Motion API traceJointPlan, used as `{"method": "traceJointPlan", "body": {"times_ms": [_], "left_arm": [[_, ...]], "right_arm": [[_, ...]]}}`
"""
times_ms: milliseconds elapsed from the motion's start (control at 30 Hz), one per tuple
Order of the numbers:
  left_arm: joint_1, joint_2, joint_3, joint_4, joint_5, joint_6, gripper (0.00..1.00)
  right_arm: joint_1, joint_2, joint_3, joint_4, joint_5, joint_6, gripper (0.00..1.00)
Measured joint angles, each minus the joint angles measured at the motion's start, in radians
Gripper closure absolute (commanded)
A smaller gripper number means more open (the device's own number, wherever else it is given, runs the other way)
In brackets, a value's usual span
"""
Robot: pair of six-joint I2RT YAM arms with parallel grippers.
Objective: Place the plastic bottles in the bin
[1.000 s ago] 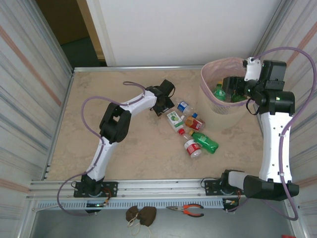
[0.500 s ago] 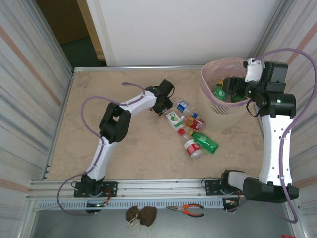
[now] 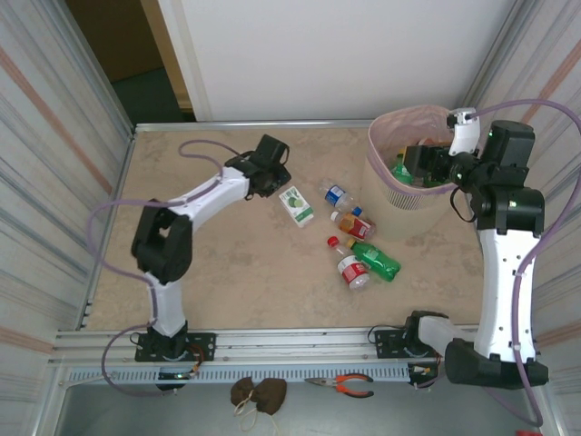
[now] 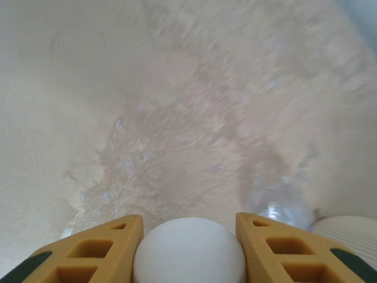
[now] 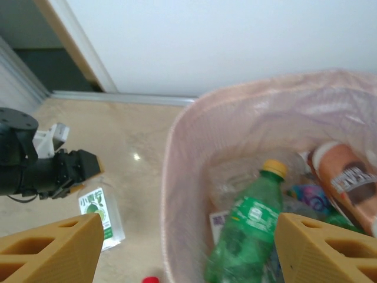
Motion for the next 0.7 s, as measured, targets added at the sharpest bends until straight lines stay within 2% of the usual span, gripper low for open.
{"method": "traceJointPlan", "body": {"times_ms": [100, 233, 367, 533, 700], "left_arm": [[0.016, -0.133, -0.106, 0.116, -0.002, 0.087, 0.64], [0.027, -0.277, -0.222, 0.264, 0.013, 0.215, 0.74], [0.030, -0.404, -0.319, 0.423, 0.077, 0.344, 0.79], [0.048, -0.506, -0.374, 0.626, 0.278, 0.484, 0.82], [0.070, -0.539, -0.369, 0.810, 0.577, 0.568, 0.86]], "right_arm": [[0.000, -0.029, -0.045, 0.069, -0.090, 0.034, 0.25], [0.003, -0.052, -0.114, 0.176, -0.217, 0.103, 0.24], [0.032, -0.057, -0.172, 0.289, -0.327, 0.167, 0.21], [0.130, -0.060, -0.199, 0.385, -0.417, 0.188, 0.16], [0.255, -0.069, -0.200, 0.435, -0.458, 0.166, 0.12]]}}
